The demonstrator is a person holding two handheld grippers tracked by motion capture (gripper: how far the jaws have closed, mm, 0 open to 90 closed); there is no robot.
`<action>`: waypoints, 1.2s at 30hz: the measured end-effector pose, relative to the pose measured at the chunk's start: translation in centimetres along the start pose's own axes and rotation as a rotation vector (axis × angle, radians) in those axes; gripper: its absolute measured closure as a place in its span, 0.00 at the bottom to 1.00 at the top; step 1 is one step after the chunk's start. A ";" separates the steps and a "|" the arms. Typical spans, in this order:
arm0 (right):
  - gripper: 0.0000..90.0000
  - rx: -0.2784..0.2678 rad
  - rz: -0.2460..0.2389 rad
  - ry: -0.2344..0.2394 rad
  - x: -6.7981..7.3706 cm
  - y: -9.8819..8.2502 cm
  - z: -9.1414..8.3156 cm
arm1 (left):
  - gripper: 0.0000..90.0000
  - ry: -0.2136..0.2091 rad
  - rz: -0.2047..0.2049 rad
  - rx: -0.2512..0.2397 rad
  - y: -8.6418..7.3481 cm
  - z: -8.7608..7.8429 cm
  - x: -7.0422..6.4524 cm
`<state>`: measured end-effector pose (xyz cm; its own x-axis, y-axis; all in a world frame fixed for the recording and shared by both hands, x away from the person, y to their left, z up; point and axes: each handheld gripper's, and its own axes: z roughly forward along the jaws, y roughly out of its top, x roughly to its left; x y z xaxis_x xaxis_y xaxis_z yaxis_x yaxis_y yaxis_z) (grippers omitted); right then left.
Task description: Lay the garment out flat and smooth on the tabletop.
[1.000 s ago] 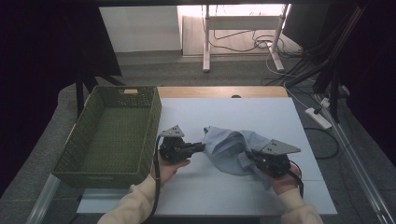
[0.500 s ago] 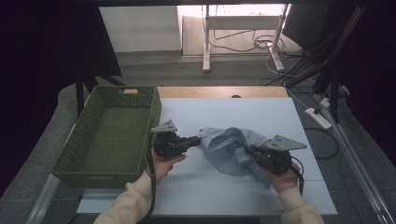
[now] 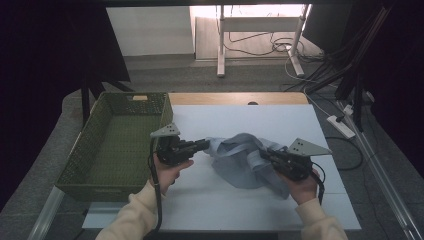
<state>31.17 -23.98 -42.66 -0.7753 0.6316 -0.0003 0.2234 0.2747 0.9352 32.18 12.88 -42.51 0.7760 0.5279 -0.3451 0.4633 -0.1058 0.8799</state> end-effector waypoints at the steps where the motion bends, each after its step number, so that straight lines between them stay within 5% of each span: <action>1: 0.94 -0.005 0.000 0.003 0.0 0.2 0.0 | 0.97 0.001 -0.001 -0.006 0.1 -0.2 0.0; 21: 0.94 -0.122 -0.007 0.031 0.3 4.0 -0.1 | 0.97 0.003 0.004 -0.104 1.9 -3.2 -0.3; 36: 0.94 -0.149 0.003 0.047 0.3 4.7 0.5 | 0.97 0.013 0.012 -0.114 2.1 -3.6 -0.4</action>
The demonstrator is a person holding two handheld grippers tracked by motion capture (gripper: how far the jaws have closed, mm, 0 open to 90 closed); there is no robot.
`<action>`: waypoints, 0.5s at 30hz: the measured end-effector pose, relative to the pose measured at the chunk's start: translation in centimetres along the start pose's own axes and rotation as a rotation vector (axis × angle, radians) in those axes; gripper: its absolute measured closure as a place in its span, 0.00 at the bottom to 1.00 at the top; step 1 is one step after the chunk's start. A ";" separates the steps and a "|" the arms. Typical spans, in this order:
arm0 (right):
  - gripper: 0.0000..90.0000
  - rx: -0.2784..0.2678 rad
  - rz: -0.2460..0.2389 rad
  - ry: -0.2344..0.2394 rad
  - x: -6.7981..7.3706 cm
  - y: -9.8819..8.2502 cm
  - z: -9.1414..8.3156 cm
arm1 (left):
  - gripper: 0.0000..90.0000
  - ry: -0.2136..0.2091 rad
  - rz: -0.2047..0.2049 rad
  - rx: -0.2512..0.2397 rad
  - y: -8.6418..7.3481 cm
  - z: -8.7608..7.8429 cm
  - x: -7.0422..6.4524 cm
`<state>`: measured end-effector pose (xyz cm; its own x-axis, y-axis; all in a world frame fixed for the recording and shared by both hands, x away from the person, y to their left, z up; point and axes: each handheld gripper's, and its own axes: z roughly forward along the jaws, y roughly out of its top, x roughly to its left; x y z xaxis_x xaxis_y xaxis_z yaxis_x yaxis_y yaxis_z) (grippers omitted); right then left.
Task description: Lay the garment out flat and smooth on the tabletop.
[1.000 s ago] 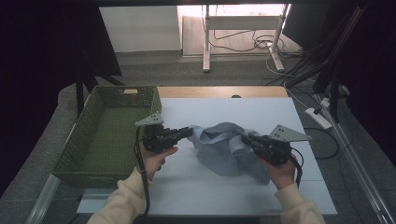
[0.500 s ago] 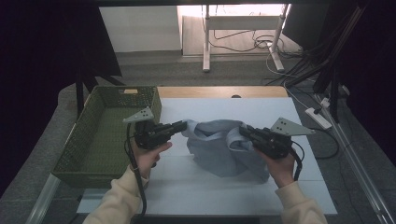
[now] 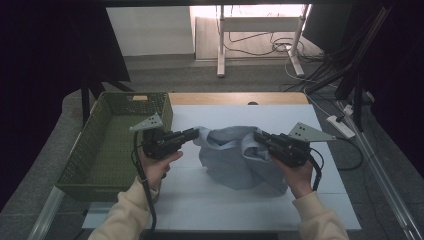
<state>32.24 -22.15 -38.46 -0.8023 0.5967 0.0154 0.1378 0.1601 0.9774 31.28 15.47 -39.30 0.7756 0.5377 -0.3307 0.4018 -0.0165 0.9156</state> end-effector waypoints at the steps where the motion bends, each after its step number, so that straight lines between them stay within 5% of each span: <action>1: 0.94 -0.004 -0.003 0.001 0.0 0.1 0.0 | 0.97 0.001 0.001 -0.004 0.1 -0.1 0.0; 15: 0.94 -0.059 -0.016 0.035 0.7 2.1 0.3 | 0.97 0.005 0.019 -0.048 1.4 -1.7 -0.6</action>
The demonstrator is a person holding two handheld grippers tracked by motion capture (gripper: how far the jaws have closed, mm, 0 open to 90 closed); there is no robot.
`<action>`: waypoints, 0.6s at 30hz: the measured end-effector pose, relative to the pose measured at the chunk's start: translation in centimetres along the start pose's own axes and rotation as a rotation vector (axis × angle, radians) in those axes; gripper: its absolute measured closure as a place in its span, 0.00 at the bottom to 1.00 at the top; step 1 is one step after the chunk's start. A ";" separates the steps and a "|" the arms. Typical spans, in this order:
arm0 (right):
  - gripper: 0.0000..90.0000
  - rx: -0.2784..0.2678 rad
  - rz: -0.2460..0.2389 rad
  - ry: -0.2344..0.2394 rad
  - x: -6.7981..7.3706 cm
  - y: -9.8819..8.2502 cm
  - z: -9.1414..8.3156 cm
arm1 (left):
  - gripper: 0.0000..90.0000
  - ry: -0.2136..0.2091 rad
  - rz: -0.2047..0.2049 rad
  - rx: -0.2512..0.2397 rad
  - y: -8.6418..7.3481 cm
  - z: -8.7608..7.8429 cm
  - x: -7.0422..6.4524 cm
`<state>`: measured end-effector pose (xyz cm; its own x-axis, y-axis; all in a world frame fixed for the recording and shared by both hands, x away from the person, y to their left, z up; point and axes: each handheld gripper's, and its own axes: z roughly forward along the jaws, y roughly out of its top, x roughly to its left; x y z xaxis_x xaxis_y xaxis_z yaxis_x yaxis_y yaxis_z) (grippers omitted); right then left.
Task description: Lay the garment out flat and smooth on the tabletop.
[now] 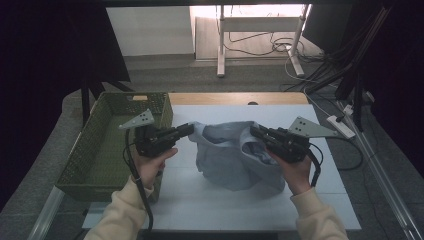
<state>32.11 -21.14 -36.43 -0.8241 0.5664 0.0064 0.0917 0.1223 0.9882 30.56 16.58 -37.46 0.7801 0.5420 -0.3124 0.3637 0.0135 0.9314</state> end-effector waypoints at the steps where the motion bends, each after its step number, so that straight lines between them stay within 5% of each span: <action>1: 0.94 -0.006 0.003 0.001 0.0 0.1 0.1 | 0.97 0.000 0.000 -0.002 0.1 -0.1 0.0; 8: 0.94 -0.023 0.001 0.010 0.2 1.2 0.6 | 0.97 -0.002 0.003 -0.024 1.1 -0.6 0.0; 18: 0.94 -0.071 -0.013 0.026 0.8 3.6 1.2 | 0.97 0.007 0.058 -0.055 3.5 -2.0 -0.9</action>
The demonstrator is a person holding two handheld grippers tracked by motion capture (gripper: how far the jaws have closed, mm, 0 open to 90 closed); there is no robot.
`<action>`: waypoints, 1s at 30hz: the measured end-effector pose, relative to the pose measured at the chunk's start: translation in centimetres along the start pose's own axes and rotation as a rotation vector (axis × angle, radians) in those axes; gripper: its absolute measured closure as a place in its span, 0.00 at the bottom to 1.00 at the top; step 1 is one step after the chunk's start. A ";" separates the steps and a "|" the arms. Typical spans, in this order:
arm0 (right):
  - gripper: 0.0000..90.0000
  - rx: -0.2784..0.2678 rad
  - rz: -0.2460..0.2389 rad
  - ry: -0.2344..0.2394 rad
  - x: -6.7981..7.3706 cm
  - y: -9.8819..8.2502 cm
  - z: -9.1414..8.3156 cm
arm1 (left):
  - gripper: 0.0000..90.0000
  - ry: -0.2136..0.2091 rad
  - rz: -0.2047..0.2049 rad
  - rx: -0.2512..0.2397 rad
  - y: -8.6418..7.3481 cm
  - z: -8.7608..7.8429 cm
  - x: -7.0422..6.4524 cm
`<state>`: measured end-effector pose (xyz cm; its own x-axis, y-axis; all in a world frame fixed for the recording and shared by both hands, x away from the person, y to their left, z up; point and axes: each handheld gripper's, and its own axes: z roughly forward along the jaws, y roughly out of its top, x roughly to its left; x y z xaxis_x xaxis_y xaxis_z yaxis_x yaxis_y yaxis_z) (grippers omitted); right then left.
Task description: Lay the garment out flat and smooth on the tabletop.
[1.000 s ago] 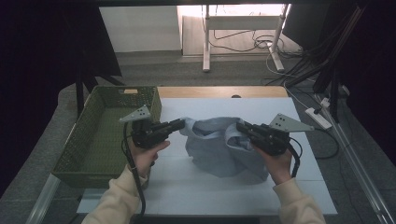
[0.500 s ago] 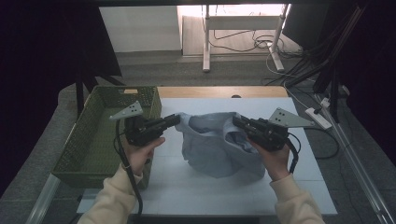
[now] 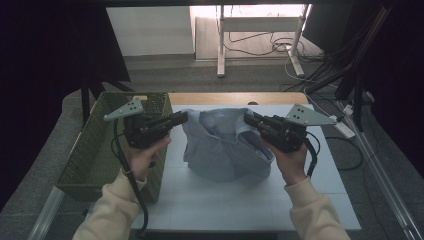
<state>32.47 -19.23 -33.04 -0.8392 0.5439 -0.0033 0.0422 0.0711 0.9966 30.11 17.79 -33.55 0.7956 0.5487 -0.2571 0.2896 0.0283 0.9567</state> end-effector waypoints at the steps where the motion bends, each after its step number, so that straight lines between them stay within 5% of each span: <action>1: 0.94 -0.004 -0.003 0.000 0.0 0.2 0.1 | 0.97 0.001 0.003 -0.001 0.1 -0.1 -0.1; 21: 0.94 -0.054 0.025 -0.004 -0.8 2.6 1.5 | 0.97 0.012 0.023 -0.022 1.7 -0.8 0.1; 30: 0.94 -0.077 0.002 0.008 -0.4 3.7 1.6 | 0.97 0.000 0.024 -0.032 2.0 -0.9 -0.2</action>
<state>33.87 -17.82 -29.47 -0.8435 0.5372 -0.0011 0.0022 0.0055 1.0000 30.03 18.45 -31.49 0.8019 0.5497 -0.2338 0.2534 0.0414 0.9665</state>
